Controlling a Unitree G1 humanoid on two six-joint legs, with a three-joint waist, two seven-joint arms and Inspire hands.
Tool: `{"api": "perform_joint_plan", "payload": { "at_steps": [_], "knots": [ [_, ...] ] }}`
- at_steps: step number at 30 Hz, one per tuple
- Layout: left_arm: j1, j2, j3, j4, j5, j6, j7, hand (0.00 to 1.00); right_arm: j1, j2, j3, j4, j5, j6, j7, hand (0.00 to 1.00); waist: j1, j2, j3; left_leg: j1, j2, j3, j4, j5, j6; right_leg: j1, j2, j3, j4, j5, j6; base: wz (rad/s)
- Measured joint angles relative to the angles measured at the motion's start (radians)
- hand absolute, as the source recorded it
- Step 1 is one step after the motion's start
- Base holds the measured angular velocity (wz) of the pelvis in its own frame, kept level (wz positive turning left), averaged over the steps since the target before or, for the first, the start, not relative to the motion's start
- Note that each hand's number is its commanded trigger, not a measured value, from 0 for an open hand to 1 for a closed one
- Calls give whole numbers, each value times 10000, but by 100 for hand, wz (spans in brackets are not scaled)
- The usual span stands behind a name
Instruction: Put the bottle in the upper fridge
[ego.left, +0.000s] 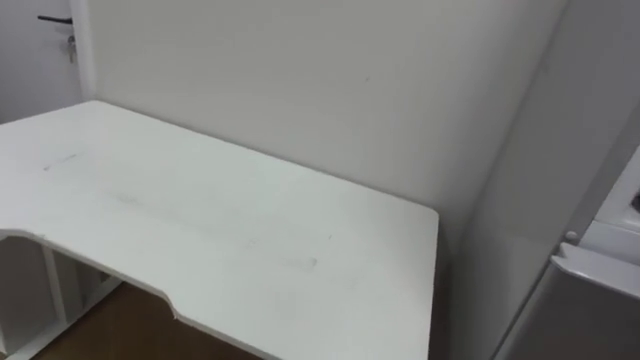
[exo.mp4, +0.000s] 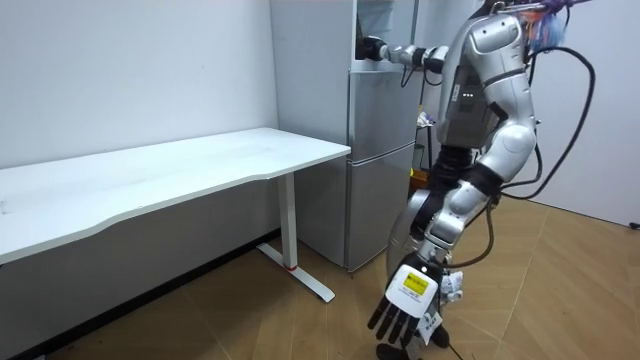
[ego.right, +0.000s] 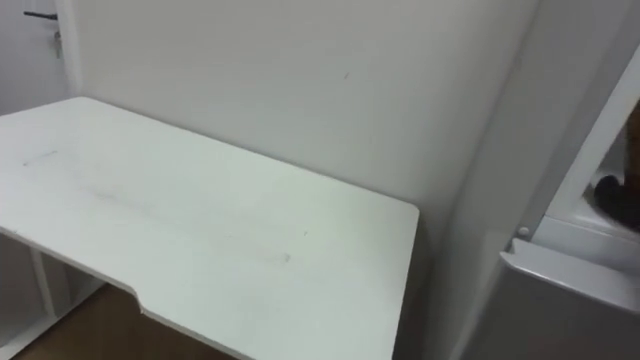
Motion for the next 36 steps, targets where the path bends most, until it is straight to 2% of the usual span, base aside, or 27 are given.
{"api": "perform_joint_plan", "payload": {
  "at_steps": [2, 8, 14, 21, 25, 28, 31, 33, 36],
  "knots": [
    [292, -189, 231, 8, 12, 0, -143, 0, 193, -5, -133, -298, -3, 66, 136, 0, -208, 5, 2, 325, -58, 59, -278, 9, 14, 224, -35, 90, -99, -25, 43, -8],
    [626, -393, 613, -10, 27, -11, -389, 0, 221, -36, -398, -925, -220, 370, 366, 0, -760, 39, 7, 513, -61, 230, -541, 9, 15, 312, -32, 306, -95, -75, 85, -9],
    [642, -470, 611, -48, 213, -95, -521, 0, 374, -40, -422, -1812, -723, 613, 198, 0, -995, 115, 41, 746, -51, 360, -797, 7, 17, 323, -21, 435, -60, -72, 92, -6],
    [618, -623, 569, 117, 96, -153, -516, 0, 1382, -39, -412, -3369, -1445, 646, -339, 0, -1028, 125, 54, 849, -21, 556, -925, -3, 27, 340, -54, 503, -52, -77, 107, -7],
    [605, -626, 482, 372, 96, -164, -521, 0, 1515, -39, -411, -3412, -1648, 645, -502, 0, -1060, 115, 72, 874, 36, 590, -919, -17, 43, 347, -97, 499, -32, -79, 116, -1],
    [630, -624, 478, 448, 100, -163, -534, 0, 1535, -39, -411, -3412, -1656, 653, -556, 0, -1146, 84, 133, 872, 49, 598, -885, -19, 44, 309, -103, 577, 78, -98, 147, -1],
    [652, -625, 492, 458, 106, -198, -534, 0, 1541, -39, -411, -3449, -1642, 653, -639, 0, -1149, 62, 137, 871, 72, 696, -890, -20, 44, 256, -80, 696, 97, -108, 165, -10],
    [587, -633, 492, 753, 118, -437, -534, 0, 1553, -39, -411, -3712, -1638, 653, -875, 0, -1096, 78, 140, 870, 101, 848, -903, -19, 43, 167, -39, 802, 133, -112, 171, -18],
    [521, -647, 502, 1139, 100, -508, -532, 0, 1566, -39, -415, -3972, -1470, 639, -1335, 0, -1053, 104, 156, 985, 101, 950, -993, -17, 47, 131, -32, 959, 229, -113, 174, -13]
  ]
}}
